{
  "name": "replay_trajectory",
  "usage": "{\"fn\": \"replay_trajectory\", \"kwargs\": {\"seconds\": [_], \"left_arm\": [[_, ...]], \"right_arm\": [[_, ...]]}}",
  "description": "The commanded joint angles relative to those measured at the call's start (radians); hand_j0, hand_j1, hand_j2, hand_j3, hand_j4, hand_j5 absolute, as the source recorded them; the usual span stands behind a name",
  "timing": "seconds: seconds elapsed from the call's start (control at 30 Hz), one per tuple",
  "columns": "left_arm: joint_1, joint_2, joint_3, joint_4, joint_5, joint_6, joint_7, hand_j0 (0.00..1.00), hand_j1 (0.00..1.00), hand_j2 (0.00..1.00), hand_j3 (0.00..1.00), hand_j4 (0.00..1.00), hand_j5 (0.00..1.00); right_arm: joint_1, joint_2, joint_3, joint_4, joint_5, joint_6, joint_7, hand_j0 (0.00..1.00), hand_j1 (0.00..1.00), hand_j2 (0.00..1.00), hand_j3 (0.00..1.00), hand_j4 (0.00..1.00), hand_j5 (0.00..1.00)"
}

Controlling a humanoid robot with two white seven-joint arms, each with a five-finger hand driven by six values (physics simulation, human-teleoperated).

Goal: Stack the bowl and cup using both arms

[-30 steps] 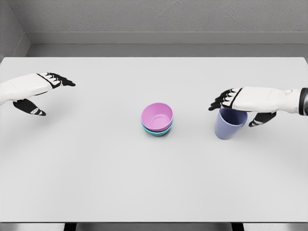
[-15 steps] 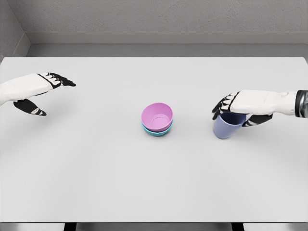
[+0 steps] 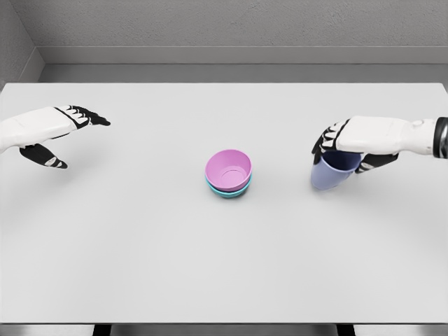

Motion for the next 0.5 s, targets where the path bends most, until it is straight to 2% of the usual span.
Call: {"fn": "replay_trajectory", "kwargs": {"seconds": [0.0,0.4,0.47], "left_arm": [[0.000,0.001,0.001,0.001,0.006,0.002,0.000,1.00,1.00,1.00,1.00,1.00,1.00],[0.000,0.001,0.001,0.000,0.006,0.002,0.000,1.00,1.00,1.00,1.00,1.00,1.00],[0.000,0.003,0.001,0.001,0.006,0.002,0.000,1.00,1.00,1.00,1.00,1.00,1.00]], "right_arm": [[-0.002,0.002,-0.005,0.000,-0.009,0.003,0.000,0.62,0.62,0.62,0.62,0.62,0.62],[-0.078,0.023,-0.008,0.004,-0.010,0.008,0.000,0.61,0.61,0.61,0.61,0.61,0.61],[-0.094,0.053,-0.006,0.004,-0.010,0.008,0.000,0.61,0.61,0.61,0.61,0.61,0.61]]}}
